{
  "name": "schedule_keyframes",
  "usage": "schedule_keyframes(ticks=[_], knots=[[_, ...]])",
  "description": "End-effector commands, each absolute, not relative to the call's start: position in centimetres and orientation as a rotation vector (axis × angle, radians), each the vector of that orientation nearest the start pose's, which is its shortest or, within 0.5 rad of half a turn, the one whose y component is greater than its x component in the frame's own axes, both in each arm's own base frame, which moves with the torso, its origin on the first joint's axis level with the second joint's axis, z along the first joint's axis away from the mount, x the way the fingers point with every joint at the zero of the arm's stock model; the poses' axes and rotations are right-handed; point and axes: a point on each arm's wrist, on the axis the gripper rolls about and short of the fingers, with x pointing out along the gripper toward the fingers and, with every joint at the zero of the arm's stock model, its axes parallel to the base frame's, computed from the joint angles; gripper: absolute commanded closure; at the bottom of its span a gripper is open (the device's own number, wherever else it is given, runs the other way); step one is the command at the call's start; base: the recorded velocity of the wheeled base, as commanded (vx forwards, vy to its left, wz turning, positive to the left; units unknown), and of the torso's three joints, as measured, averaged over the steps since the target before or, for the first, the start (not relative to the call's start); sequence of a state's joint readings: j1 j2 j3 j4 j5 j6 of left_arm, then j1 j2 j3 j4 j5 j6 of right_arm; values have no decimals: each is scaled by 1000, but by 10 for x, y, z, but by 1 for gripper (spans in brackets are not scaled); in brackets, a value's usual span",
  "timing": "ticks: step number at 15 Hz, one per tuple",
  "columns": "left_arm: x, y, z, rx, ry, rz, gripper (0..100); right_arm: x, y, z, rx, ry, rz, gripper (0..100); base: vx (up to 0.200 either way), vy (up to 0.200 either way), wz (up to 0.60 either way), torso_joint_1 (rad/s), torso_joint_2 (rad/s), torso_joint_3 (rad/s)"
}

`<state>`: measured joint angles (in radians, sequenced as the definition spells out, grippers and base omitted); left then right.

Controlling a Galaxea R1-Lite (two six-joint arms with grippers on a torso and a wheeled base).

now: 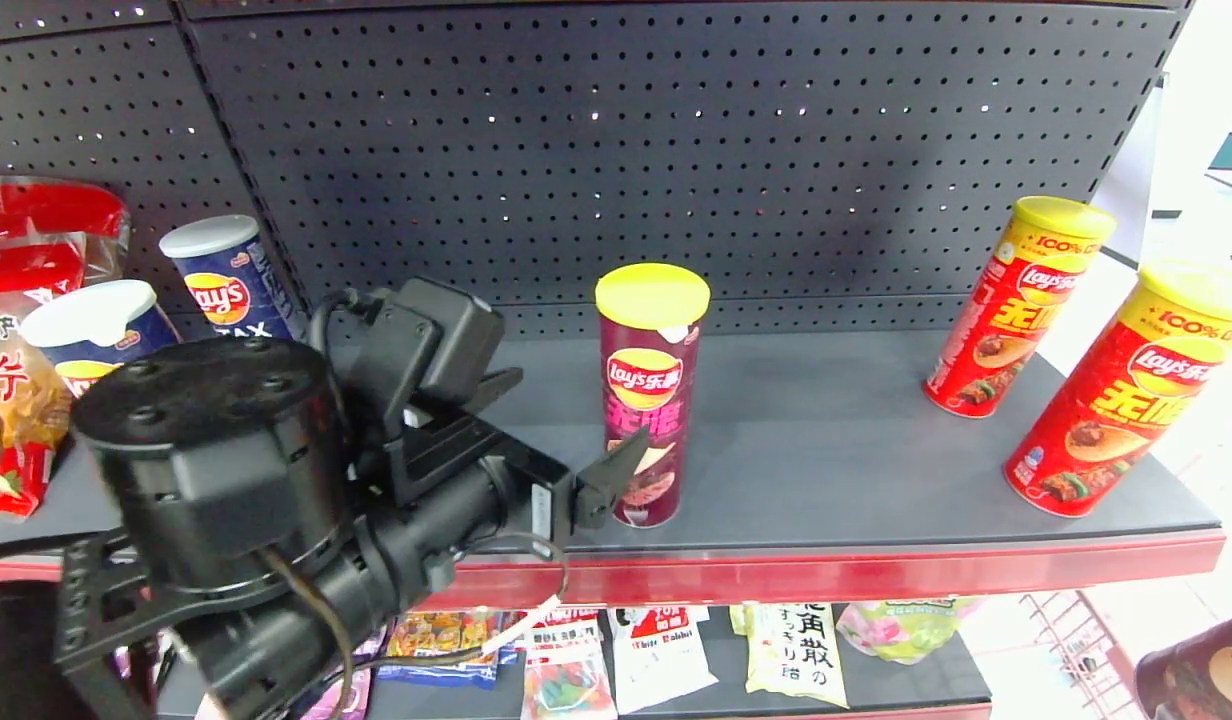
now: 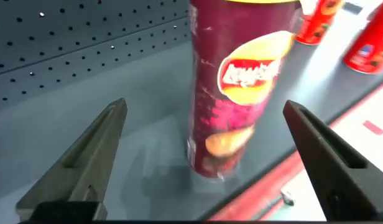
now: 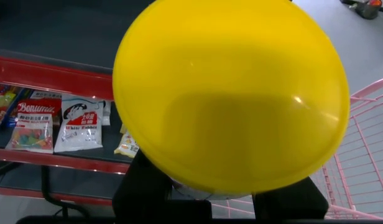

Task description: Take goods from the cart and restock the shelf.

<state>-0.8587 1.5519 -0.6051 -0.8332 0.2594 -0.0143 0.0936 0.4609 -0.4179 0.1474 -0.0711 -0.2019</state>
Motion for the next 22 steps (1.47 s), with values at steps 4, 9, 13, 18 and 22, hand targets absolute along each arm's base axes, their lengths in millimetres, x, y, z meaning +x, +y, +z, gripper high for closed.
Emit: schedule_keyframes(ticks=[4,9,13,18,22], knots=[[113,-104,192,84,161,-519,0,36,4,217,-214,200,147,100,0,0,0,0,0,0],[53,-36,186,196,260,-344,0,52,11,239,-220,177,309,100,0,0,0,0,0,0],[30,-12,176,193,261,-257,0,65,20,258,-225,151,449,100,0,0,0,0,0,0],[18,-1,173,178,249,-212,0,169,59,287,-207,136,522,100,0,0,0,0,0,0],[18,-2,173,176,251,-218,0,237,82,278,-190,124,558,100,0,0,0,0,0,0]])
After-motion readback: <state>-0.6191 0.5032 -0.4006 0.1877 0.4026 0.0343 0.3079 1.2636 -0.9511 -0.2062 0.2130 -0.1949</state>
